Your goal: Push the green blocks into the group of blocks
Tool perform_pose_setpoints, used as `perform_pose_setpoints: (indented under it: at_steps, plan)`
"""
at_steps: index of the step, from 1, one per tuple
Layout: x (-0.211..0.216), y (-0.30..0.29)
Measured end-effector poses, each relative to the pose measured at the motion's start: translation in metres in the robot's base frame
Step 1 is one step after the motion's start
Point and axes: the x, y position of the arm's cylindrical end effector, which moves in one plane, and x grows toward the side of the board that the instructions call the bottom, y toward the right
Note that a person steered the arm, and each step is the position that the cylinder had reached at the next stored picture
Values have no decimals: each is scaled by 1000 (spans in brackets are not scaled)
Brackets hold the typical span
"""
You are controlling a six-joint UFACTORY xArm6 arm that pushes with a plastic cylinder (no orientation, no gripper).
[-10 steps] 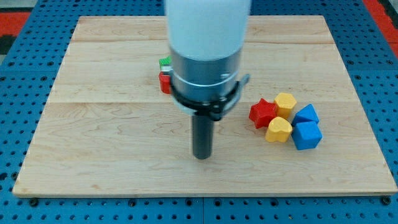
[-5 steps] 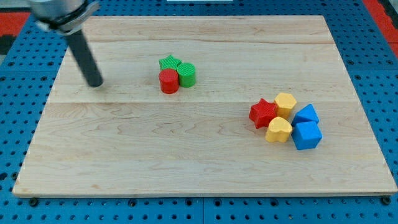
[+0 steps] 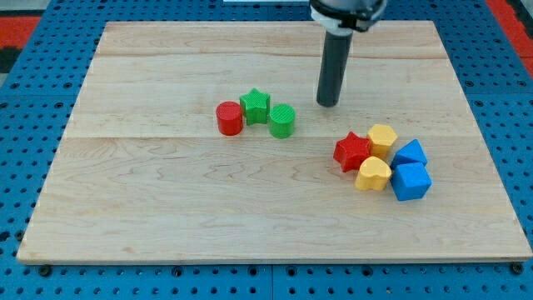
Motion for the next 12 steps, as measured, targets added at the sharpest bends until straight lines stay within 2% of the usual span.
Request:
perform_pose_setpoints:
  at_steps: [1, 2, 3, 5, 6, 7, 8, 9, 11, 12]
  plan:
    - [-24, -54]
    - [-13, -109]
    - [-10, -136]
    - [91, -20]
    - [99, -24]
    - [57, -73]
    - [69, -105]
    - [102, -104]
    - [109, -13]
    - [101, -86]
